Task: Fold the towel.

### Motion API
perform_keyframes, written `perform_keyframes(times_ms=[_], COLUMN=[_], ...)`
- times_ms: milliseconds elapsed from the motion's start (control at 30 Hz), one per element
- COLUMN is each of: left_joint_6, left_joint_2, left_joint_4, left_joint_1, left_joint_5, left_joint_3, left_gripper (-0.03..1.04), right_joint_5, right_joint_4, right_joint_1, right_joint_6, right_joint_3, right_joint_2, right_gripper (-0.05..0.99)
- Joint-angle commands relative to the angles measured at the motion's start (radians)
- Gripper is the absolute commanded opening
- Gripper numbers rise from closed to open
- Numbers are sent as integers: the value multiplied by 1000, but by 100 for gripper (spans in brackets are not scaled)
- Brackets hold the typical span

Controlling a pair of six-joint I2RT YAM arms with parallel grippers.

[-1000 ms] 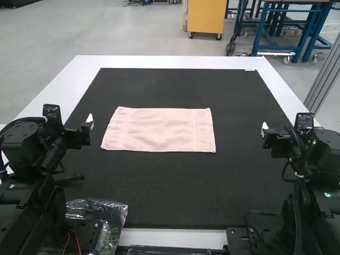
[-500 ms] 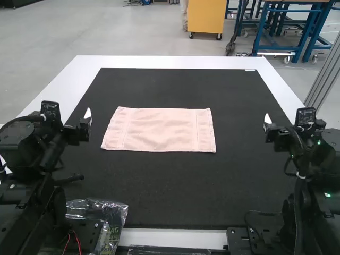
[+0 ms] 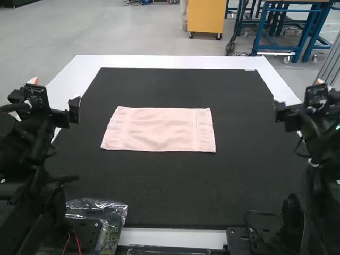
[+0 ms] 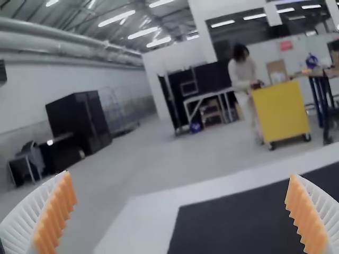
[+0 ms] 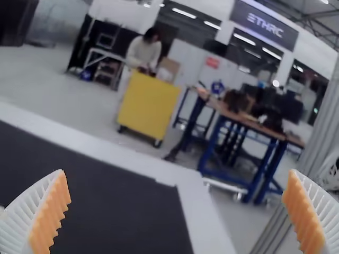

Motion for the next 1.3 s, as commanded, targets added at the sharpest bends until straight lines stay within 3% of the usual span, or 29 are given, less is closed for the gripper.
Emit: perform_keyframes(times_ms=[0,100,167,233,300,400,533,667,767,1067,1267], left_joint_6=[-77,-197,-234,-265,-298,-294,-301,-301,-295,-249,-217], left_joint_2=[141,383,557,719,851,1008,1144,1258,1321,1466,1586], left_joint_4=[7,0,-29,-58,-79,-116,-130,-102,-93,-24,43], left_joint_1=[-14,-22,-15,-8,-2,-2,-3,3,3,18,38], left_joint_5=[-3,21,35,37,37,37,119,175,208,210,210], left_joint_3=[169,320,422,508,565,606,596,573,565,564,571], left_gripper=[95,95,96,96,96,96,96,96,96,96,96], right_joint_5=[-6,-20,-27,-93,-119,-142,-221,-218,-241,-214,-195], right_joint_4=[1,-45,-97,-161,-203,-264,-275,-186,-109,17,89], right_joint_1=[-4,-2,1,7,15,39,74,85,93,263,305], right_joint_6=[123,198,253,298,324,349,384,398,494,488,487], right_joint_3=[175,327,415,481,519,539,525,495,473,488,530], right_joint_2=[207,449,604,732,851,1029,1198,1235,1238,1350,1470], right_gripper=[92,92,92,92,92,91,91,92,91,90,90])
